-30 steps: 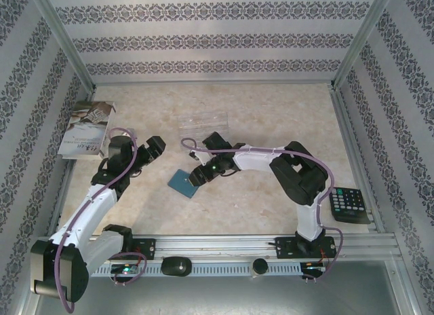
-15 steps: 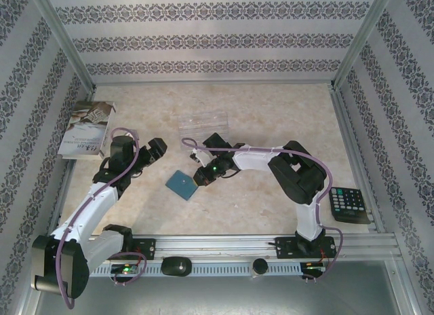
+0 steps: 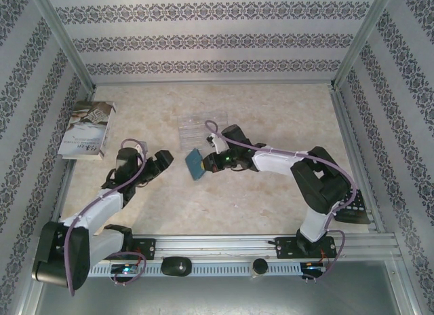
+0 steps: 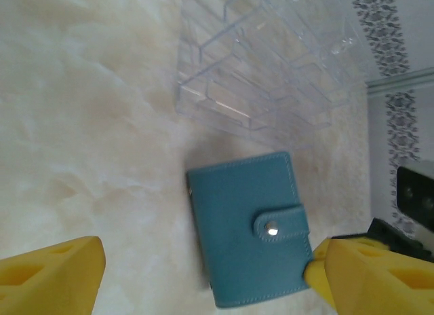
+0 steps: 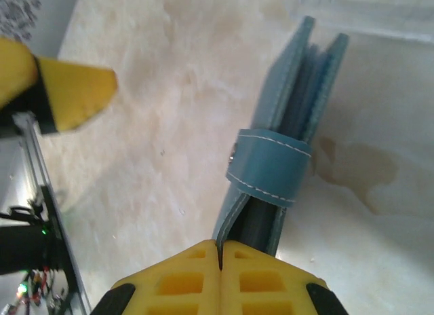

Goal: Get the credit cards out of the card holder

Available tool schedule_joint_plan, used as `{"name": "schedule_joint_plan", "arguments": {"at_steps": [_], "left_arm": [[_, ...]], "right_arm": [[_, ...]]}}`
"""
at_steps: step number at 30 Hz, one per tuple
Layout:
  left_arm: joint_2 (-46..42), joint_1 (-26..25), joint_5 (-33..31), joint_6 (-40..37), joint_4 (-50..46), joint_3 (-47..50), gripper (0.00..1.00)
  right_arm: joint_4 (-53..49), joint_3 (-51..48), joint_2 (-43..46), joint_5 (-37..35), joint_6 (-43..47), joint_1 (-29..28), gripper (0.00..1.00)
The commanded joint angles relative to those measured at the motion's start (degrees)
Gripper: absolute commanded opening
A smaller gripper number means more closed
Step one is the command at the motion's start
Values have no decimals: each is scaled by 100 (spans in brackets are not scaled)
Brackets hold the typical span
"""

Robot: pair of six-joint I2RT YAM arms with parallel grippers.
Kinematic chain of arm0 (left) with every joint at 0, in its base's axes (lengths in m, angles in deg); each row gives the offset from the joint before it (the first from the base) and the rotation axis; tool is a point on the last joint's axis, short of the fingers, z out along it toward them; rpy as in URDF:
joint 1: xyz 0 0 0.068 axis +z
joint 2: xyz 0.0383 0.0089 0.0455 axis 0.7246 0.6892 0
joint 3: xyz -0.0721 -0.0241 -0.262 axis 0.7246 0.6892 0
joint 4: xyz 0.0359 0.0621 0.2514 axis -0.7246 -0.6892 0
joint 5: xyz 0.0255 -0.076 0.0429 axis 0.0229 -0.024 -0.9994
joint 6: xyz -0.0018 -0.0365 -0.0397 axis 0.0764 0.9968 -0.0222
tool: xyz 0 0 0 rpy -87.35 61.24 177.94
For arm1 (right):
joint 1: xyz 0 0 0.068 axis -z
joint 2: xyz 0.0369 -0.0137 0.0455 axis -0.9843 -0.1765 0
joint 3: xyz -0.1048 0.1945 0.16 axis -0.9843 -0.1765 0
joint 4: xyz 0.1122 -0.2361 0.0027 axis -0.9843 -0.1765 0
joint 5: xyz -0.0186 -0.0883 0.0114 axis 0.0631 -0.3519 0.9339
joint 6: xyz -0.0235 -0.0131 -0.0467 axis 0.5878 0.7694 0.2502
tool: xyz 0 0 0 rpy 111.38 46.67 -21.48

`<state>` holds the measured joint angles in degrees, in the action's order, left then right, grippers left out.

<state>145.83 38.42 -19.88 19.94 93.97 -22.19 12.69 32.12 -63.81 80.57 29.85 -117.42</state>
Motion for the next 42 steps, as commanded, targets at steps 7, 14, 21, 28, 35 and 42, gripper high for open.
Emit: {"name": "schedule_joint_plan", "arguments": {"at_steps": [7,14,21,28,35,42], "left_arm": [[809,-148,647,851,3681,233,77],[1808,-140,622,1862,6440,335,65],[1621,-219,636,1989,6645,116,59],[1328,-427,654,1875,6357,10,55],[1289,-454,625,2043,6596,-34,52],[1112,-470,524,2096,6640,-3,25]], "right_arm": [[1070,2,900,405,-812,70,0],[1600,48,1311,648,-1335,91,0],[2045,-25,1297,798,-1689,33,0],[2571,-94,1071,926,-2075,-5,0],[3541,-261,852,1102,-2811,51,0],[3186,-321,853,991,-2678,134,0]]}}
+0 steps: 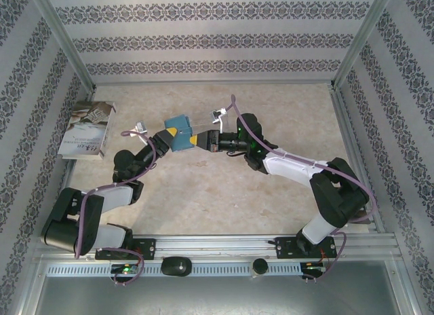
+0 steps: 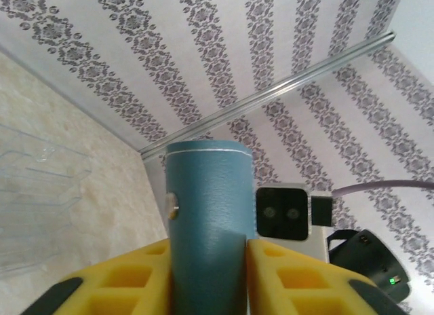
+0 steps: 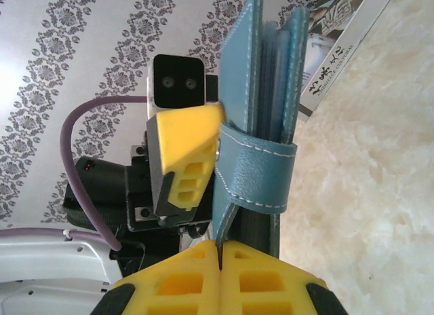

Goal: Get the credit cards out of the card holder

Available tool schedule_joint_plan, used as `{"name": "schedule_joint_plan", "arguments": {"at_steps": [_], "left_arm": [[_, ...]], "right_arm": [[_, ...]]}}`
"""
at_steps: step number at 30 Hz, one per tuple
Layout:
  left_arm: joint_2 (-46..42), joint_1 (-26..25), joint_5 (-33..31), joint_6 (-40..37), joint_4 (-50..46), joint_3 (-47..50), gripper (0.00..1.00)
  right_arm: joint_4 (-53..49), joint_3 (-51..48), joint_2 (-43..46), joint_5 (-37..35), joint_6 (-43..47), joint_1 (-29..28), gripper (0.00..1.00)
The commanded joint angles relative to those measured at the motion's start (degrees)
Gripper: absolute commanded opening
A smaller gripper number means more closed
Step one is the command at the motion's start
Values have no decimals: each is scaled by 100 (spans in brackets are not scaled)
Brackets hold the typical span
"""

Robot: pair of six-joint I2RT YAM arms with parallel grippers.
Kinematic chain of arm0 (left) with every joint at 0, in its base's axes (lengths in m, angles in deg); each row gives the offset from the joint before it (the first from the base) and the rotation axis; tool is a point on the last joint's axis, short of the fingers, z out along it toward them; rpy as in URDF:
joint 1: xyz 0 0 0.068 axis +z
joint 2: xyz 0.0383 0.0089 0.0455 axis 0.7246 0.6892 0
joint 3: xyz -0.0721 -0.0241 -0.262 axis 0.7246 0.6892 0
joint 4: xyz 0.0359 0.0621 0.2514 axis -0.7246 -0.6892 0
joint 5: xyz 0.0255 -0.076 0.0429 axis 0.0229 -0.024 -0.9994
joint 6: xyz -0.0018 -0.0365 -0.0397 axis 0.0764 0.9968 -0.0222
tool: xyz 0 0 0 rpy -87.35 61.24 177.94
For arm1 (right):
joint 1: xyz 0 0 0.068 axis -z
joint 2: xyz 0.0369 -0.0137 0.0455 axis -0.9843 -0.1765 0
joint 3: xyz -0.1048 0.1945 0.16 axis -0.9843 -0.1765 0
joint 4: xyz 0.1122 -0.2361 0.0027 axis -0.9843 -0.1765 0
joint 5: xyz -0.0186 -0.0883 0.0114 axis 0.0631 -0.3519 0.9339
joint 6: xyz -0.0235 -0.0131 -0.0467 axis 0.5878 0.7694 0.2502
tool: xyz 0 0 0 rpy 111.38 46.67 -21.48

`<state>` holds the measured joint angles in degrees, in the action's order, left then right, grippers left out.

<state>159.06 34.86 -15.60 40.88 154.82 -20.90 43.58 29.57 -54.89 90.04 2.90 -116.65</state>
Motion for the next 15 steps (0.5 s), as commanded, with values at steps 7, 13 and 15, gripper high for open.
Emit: {"name": "schedule_joint_plan", "arguments": {"at_steps": [7,13,15], "left_arm": [[-1052,-445,-59,-1044,-1855,-446,0],[-1933,-1008,-1311,-2185,-4978,-1074,0],[-1933,-1117,-1505,-2184,-5457,-1251,0]], "right_arm": [[-2008,148,332,-1002,1098,143,18],[-3977,535,1099,-3251,2629,-255,43],[-4222,671,1181,-3801,2948,-469,44]]}}
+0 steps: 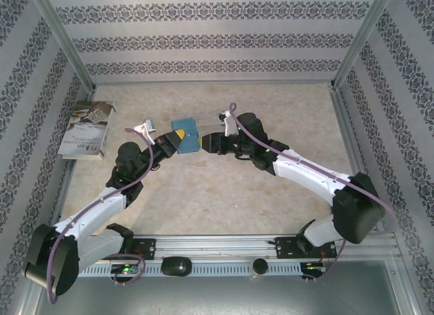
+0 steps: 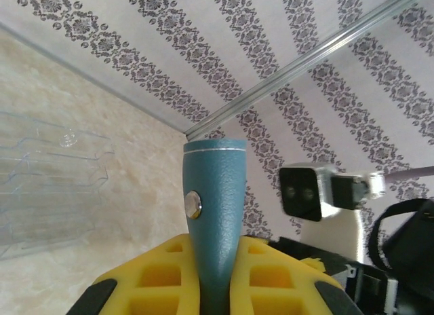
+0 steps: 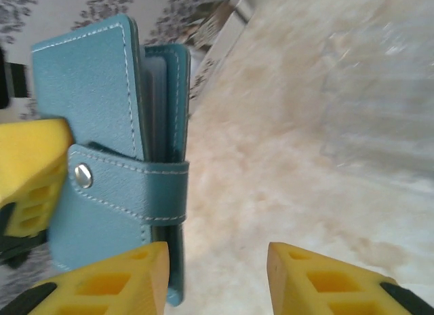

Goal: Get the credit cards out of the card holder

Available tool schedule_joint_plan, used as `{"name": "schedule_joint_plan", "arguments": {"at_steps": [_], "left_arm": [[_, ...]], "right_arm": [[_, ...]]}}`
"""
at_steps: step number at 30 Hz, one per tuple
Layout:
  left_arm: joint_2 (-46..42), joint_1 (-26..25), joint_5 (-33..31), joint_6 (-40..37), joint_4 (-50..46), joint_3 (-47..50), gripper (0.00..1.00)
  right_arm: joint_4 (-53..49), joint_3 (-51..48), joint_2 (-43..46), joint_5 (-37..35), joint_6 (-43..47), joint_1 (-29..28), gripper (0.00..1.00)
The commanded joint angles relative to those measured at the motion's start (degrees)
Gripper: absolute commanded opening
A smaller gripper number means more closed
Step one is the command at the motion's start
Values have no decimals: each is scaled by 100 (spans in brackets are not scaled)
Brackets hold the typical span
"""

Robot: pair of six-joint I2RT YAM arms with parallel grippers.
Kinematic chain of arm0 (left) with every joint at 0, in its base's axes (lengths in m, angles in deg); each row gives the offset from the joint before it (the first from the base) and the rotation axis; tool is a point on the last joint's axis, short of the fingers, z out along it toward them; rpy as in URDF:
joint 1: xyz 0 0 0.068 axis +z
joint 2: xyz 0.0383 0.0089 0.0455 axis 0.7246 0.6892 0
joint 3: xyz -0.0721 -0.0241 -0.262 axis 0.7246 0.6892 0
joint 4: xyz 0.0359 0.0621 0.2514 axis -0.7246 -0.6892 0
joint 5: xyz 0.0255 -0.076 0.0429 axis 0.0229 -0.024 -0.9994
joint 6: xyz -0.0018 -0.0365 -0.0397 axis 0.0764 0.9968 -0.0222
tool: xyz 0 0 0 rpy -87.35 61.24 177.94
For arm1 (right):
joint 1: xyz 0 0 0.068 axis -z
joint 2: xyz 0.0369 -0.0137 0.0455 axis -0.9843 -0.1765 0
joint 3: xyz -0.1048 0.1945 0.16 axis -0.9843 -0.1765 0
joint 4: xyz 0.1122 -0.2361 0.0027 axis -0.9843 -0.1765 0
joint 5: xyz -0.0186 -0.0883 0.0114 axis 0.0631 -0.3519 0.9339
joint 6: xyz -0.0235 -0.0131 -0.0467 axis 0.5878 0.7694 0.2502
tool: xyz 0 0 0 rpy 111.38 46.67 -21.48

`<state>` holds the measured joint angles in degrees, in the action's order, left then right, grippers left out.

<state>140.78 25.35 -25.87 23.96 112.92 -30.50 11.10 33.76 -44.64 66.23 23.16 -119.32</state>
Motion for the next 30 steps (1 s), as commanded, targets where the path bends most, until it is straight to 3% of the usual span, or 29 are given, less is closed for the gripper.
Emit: {"name": "schedule_joint_plan", "arguments": {"at_steps": [1,3,5,10,13,18,30], "left_arm": [[-89,-240,-617,-503,-1636,-423,0],[-37,-364,-768,-514,-1993,-602,0],[19,-432,-859,-422,-2233,-739,0],[77,-494,-1001,-292,-2746,-1013,0],[99,-496,-970,-185,-2730,-1027,0],[177,-499,-873,-103,-2747,-1080,0],[144,-496,-708,54,-2640,-1110,0]], "right_arm": [[-1098,332,183,-1808,1117,-361,44],[-1109,433,184,-2020,1432,-576,46],[-1099,620,50,-1575,1492,-594,47],[-1123,937,-113,-1352,1666,-712,48],[-1236,1212,-412,-671,1570,-648,49],[-1197,1326,-666,-193,1559,-677,49],[-1201,1299,-999,-45,1489,-545,49]]}}
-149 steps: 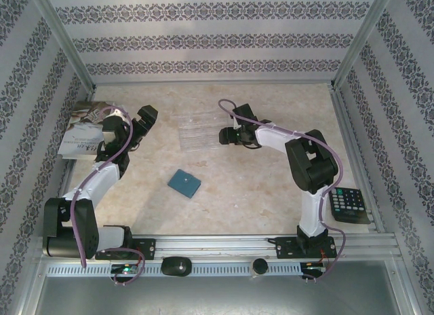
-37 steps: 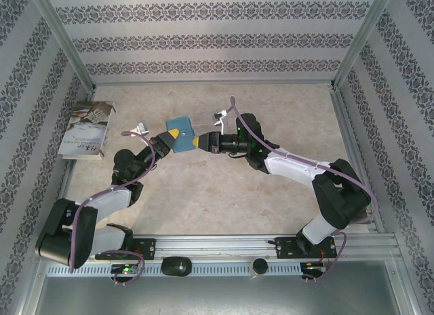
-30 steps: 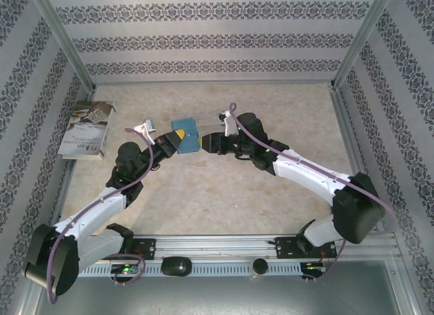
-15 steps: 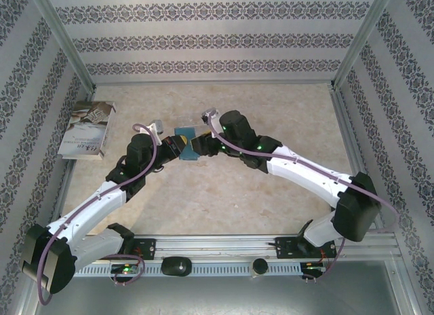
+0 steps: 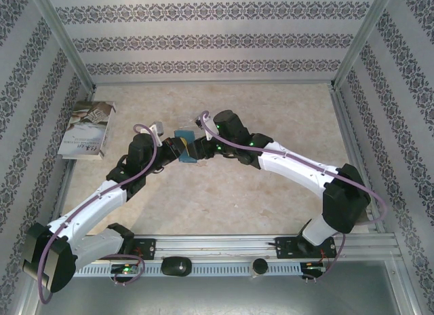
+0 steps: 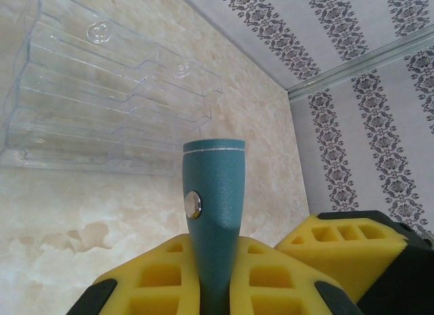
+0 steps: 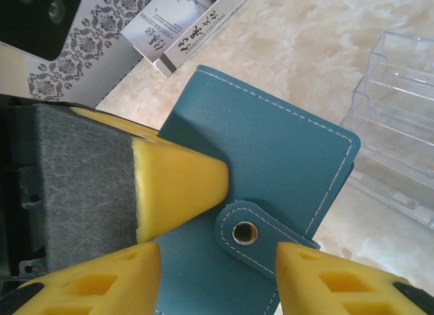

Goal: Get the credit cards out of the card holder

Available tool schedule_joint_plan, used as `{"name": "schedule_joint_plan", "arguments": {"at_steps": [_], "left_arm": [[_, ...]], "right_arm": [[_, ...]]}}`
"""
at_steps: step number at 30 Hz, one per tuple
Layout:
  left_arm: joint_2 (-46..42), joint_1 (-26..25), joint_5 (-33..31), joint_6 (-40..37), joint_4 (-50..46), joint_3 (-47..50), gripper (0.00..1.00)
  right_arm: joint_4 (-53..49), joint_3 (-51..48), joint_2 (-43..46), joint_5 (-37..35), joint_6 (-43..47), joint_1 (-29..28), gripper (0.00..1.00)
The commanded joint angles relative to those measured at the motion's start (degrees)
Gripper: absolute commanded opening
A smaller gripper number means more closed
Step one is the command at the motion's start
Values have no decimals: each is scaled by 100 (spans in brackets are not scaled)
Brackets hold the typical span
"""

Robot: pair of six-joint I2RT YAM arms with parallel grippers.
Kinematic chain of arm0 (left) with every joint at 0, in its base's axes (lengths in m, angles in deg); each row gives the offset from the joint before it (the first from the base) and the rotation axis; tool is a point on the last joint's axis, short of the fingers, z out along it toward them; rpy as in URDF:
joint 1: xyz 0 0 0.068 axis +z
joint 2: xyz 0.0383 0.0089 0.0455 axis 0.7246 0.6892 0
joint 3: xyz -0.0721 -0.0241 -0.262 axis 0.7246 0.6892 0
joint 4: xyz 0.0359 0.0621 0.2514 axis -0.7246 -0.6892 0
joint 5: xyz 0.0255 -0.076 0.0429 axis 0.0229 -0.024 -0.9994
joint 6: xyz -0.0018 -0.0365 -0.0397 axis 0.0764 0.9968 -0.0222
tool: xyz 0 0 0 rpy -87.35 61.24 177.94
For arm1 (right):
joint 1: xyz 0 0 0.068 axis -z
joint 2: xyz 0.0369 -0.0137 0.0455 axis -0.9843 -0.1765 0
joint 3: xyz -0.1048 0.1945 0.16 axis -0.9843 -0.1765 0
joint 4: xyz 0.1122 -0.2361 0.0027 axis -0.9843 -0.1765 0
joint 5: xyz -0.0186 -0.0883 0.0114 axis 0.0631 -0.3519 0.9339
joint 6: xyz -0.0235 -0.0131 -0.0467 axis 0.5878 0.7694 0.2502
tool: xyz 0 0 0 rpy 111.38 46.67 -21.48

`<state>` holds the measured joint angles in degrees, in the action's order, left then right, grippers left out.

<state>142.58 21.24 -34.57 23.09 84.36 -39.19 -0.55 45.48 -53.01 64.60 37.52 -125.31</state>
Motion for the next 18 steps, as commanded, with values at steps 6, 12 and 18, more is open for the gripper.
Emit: {"name": "schedule_joint_plan", "arguments": {"at_steps": [6,12,18], "left_arm": [[15,-88,359,316,468,-206,0],[155,-90,569,536,748,-142,0],[223,-96,674,624,822,-135,0]], "right_arm": [[54,189,-360,114,26,51,50],[71,246,-411,-563,-167,44,50],[-67,392,-583,-973,-142,47,28]]}}
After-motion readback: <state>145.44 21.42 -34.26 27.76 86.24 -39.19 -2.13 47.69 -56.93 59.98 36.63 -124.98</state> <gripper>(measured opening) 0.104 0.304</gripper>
